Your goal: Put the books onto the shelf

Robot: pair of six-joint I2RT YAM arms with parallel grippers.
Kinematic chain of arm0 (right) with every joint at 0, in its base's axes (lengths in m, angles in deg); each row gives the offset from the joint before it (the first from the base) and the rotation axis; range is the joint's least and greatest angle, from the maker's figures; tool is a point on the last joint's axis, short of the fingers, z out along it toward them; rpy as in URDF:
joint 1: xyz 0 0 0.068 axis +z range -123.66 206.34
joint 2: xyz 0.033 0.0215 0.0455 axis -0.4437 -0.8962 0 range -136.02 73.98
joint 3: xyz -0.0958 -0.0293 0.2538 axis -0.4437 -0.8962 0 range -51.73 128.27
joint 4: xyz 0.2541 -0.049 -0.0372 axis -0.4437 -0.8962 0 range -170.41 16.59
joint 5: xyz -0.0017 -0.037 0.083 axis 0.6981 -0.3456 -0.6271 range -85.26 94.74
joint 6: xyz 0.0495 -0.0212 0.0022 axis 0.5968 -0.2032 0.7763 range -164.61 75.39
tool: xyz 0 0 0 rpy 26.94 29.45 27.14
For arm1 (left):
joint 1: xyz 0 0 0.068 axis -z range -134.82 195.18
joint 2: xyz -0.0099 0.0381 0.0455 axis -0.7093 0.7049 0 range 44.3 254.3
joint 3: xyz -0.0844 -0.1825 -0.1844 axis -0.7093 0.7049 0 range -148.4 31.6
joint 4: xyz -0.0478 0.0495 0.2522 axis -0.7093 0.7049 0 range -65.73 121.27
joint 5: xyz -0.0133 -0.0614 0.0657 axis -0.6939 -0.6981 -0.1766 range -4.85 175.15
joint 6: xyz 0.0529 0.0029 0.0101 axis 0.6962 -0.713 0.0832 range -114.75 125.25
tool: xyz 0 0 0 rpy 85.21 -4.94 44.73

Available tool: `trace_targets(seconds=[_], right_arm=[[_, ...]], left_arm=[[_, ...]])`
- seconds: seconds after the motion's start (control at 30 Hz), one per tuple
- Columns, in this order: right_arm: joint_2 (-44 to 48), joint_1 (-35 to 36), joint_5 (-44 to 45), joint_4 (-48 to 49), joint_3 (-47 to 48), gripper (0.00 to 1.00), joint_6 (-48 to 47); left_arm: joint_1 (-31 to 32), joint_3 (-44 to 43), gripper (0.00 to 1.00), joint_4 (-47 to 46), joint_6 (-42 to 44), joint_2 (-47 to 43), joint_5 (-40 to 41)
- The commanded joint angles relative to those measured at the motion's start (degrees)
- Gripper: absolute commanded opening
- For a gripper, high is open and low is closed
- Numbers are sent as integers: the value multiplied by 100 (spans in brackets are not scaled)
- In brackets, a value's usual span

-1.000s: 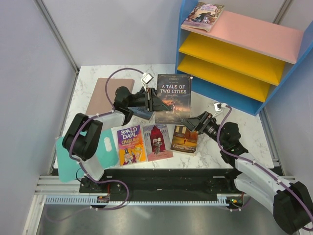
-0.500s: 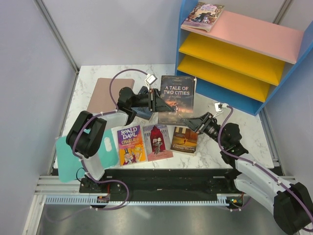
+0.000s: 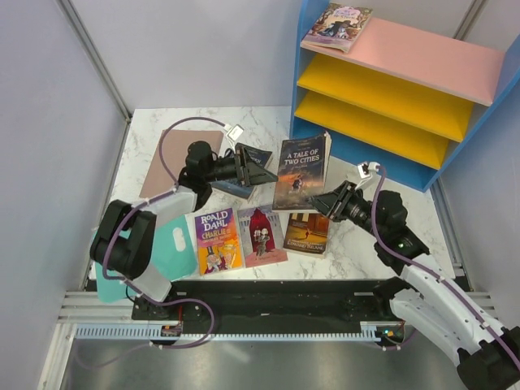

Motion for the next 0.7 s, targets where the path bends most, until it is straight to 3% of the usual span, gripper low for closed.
trace_targets(seconds=[0.0,0.23,0.47,0.67], right_arm=[[166,-27,320,-405,955,0,-582],[8,-27,479,-1117,1755,0,-1040],[-379,-27,417,-1548,2704,0,-1408],[-1046,-27,698,-2338,4171,0,-1953]], left_arm=[[-114,309,90,1654,1622,-814,891],[-96,1398,91,1694,1958,-1236,1192],[246,2120,90,974,1817,-771,1271],[633,2472,88,77,1413,-156,1403]])
